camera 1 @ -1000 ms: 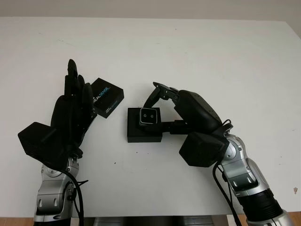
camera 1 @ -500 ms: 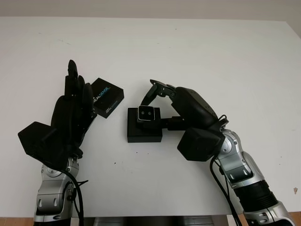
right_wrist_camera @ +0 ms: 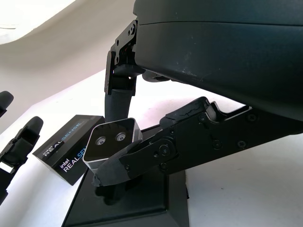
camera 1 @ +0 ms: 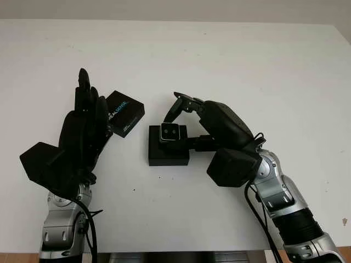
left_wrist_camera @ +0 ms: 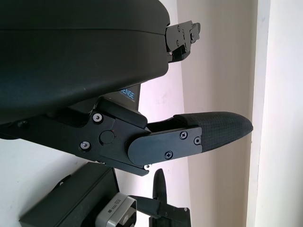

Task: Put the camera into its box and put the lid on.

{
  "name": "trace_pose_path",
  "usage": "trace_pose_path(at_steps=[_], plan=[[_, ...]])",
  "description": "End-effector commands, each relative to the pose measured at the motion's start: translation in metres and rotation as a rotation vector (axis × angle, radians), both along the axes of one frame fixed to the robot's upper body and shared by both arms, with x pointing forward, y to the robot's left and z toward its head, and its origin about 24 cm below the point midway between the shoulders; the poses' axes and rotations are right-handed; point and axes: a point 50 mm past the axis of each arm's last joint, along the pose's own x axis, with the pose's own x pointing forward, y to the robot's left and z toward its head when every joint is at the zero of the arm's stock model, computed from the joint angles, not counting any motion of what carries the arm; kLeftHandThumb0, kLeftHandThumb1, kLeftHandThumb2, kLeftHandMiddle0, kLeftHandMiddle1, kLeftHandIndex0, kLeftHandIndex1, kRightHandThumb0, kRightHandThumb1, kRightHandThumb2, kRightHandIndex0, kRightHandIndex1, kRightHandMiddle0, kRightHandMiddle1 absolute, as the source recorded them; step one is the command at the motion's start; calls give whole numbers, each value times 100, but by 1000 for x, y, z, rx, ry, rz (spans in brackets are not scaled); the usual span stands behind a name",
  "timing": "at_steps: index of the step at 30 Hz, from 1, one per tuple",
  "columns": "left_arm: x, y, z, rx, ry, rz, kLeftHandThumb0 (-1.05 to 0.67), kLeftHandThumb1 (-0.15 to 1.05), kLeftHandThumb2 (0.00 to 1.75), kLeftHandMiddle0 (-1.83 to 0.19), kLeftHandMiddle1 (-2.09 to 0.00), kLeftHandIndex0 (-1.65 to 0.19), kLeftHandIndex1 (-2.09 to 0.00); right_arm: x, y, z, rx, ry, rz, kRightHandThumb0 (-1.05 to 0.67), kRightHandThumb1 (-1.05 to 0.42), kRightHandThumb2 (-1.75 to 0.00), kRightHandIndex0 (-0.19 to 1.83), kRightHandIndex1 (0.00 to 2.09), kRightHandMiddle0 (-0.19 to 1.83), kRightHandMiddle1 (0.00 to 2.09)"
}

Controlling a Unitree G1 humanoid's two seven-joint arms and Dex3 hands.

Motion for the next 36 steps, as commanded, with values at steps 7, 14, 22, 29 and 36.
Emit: trace_pose_path(at_steps=[7, 14, 22, 29, 36], plan=[[-3, 0, 0, -6, -4, 7, -83, 105, 60, 19, 0, 19, 0, -2, 0, 5, -15, -11, 11, -43, -104, -6, 30, 5, 40, 194], [-3, -1, 0, -9, -7, 6, -82, 105, 60, 19, 0, 19, 0, -5, 0, 5, -14, -2, 14, -43, -103, -5, 30, 5, 41, 196], [-3, -2, 1, -15, -5, 13, -83, 105, 59, 19, 0, 19, 0, -6, 0, 5, -20, -2, 17, -43, -103, -5, 31, 6, 41, 196], [-4, -2, 1, -14, -8, 10, -83, 105, 60, 19, 0, 19, 0, -8, 1, 4, -16, 8, 21, -44, -103, -5, 30, 5, 41, 197], [-4, -2, 0, -20, -9, 16, -82, 105, 59, 19, 0, 19, 0, -8, 2, 3, -26, 13, 25, -45, -104, -5, 30, 5, 40, 194]])
